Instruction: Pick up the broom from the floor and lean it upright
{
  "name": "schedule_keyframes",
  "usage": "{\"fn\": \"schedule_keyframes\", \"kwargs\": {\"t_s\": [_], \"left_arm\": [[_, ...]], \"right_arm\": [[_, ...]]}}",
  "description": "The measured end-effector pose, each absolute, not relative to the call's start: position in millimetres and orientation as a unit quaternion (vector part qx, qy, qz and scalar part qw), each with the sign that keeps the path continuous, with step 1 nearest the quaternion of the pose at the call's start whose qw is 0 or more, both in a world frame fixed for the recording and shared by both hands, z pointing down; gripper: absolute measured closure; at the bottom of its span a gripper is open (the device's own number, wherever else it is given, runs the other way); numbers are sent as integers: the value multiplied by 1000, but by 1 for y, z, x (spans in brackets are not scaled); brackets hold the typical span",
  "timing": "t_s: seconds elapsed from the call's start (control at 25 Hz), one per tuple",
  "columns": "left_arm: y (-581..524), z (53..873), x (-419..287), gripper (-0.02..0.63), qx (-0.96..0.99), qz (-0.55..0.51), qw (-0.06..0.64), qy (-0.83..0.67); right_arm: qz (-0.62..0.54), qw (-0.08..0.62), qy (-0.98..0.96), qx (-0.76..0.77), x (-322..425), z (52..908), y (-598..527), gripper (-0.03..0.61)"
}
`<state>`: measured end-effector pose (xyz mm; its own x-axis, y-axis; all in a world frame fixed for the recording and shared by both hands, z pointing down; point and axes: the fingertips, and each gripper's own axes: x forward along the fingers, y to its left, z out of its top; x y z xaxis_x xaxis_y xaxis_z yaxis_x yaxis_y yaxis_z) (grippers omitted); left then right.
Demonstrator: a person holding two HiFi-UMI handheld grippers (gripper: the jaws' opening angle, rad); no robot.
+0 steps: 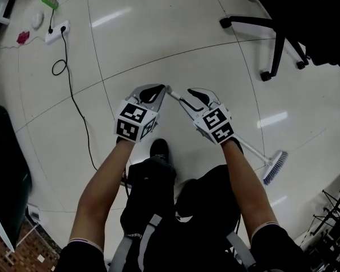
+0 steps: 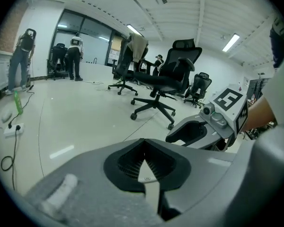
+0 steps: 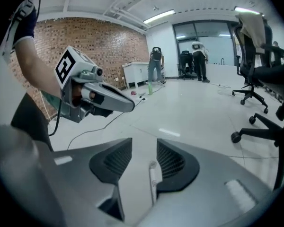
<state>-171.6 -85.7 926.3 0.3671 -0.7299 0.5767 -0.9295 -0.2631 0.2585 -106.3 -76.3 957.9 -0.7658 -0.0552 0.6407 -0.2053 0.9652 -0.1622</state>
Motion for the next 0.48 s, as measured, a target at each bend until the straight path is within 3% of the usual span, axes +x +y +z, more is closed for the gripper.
{"fn": "schedule_keyframes", "kwargs": {"t_s": [0.48], "left_arm": [[-79,1073,-164,614,770,175,291,-541]], "right_arm": [[124,395,-908,62,-109,1151,-73,402]]}}
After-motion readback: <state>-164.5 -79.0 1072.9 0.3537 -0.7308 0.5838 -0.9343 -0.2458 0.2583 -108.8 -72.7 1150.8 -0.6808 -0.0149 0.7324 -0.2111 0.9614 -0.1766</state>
